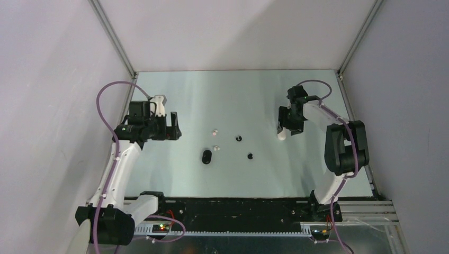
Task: Insert the wireless bluetooth earbuds into the charging case
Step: Pick up the charging case from the center of the board.
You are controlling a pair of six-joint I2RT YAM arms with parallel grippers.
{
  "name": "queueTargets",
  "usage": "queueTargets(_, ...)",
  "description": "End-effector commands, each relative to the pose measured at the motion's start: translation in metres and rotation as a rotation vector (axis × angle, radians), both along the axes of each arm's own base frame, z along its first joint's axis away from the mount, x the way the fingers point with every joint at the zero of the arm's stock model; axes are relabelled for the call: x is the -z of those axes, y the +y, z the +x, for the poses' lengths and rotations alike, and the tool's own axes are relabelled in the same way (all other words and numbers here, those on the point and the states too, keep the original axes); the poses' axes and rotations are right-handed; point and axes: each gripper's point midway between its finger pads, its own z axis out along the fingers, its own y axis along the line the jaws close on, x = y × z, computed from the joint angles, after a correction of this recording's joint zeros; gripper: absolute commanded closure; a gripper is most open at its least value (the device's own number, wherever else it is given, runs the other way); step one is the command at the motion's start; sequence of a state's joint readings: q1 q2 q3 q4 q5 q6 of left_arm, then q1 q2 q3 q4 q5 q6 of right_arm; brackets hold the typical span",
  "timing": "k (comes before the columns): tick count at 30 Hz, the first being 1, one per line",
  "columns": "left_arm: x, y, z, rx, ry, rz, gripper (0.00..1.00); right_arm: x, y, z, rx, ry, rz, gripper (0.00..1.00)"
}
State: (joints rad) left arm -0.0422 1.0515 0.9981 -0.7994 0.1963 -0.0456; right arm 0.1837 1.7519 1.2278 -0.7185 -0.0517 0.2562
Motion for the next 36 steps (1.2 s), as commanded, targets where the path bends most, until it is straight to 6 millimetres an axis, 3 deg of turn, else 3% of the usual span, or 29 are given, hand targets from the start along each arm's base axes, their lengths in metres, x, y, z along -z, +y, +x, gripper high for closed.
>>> queueTargets(1, -0.001, -0.004, -0.003, 0.013, -0.007, -0.035, 0.03, -0.004, 0.007, 0.027, -0.044, -0.054, 0.001, 0.36)
queueTargets(9, -0.001, -0.002, 0.001, 0.010, -0.003, -0.024, 0.03, 0.005, 0.006, 0.040, -0.075, -0.037, -0.045, 0.40)
queueTargets(15, -0.001, -0.001, 0.003, 0.010, 0.004, -0.022, 0.03, 0.019, 0.008, 0.030, -0.090, 0.018, -0.076, 0.41)
queueTargets(29, 0.001, -0.001, 0.005, 0.010, 0.010, -0.022, 0.04, 0.029, 0.012, 0.012, -0.111, 0.082, -0.088, 0.41)
queueTargets(36, 0.001, -0.001, 0.005, 0.004, 0.005, -0.031, 0.04, 0.034, 0.006, 0.014, -0.113, 0.071, -0.118, 0.43)
